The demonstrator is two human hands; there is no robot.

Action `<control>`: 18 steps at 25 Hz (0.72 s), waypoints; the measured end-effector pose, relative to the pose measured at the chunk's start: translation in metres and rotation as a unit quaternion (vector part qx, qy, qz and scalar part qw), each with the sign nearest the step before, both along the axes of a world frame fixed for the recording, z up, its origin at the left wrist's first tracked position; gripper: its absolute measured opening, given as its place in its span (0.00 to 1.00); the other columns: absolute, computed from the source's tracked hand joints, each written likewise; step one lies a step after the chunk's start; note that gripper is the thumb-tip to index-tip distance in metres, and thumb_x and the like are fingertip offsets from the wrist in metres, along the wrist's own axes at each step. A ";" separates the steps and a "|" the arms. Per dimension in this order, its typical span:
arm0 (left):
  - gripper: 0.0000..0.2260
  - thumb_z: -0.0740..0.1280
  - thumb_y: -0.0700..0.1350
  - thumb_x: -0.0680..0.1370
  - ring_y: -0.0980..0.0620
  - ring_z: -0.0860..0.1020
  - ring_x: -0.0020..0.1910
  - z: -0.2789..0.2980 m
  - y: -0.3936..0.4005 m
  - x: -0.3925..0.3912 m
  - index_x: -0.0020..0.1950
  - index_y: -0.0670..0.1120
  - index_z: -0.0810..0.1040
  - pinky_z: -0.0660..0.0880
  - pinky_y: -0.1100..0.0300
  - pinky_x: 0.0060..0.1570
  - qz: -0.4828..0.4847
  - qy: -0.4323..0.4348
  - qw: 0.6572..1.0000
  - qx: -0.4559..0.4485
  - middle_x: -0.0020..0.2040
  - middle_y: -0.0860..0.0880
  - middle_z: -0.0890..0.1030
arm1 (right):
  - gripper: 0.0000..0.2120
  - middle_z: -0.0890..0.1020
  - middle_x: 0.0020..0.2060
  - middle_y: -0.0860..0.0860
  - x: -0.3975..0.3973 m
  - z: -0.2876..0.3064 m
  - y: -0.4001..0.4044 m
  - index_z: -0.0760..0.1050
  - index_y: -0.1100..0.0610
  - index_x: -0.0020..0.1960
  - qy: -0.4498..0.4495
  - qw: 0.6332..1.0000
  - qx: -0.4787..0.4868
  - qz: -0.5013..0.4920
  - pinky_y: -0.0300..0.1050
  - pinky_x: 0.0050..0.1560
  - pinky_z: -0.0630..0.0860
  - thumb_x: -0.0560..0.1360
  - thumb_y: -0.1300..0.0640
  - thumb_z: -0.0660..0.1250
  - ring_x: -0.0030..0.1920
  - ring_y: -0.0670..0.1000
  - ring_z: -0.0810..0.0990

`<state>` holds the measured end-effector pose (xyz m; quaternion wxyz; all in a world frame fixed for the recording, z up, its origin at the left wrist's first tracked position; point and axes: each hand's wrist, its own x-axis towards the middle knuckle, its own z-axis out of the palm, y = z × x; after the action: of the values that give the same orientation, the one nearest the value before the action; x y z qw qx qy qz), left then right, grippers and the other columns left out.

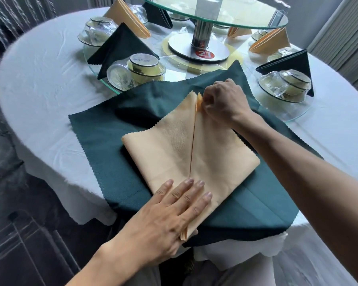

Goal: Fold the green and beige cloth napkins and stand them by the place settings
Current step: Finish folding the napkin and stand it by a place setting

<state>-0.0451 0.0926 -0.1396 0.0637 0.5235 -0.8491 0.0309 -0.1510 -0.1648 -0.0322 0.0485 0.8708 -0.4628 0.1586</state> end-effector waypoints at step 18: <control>0.23 0.56 0.50 0.79 0.45 0.64 0.76 -0.012 -0.001 -0.006 0.73 0.47 0.71 0.63 0.41 0.70 -0.003 0.010 0.999 -0.043 0.74 0.45 0.70 | 0.23 0.68 0.74 0.51 -0.079 -0.088 0.218 0.66 0.55 0.74 -0.077 0.988 0.083 0.103 0.51 0.71 0.62 0.83 0.46 0.51 0.75 0.52 0.64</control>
<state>-0.0512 0.0911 -0.1512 0.0944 0.5179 -0.8480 0.0624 -0.2301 0.0535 -0.1200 -0.0763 0.9000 -0.3843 0.1908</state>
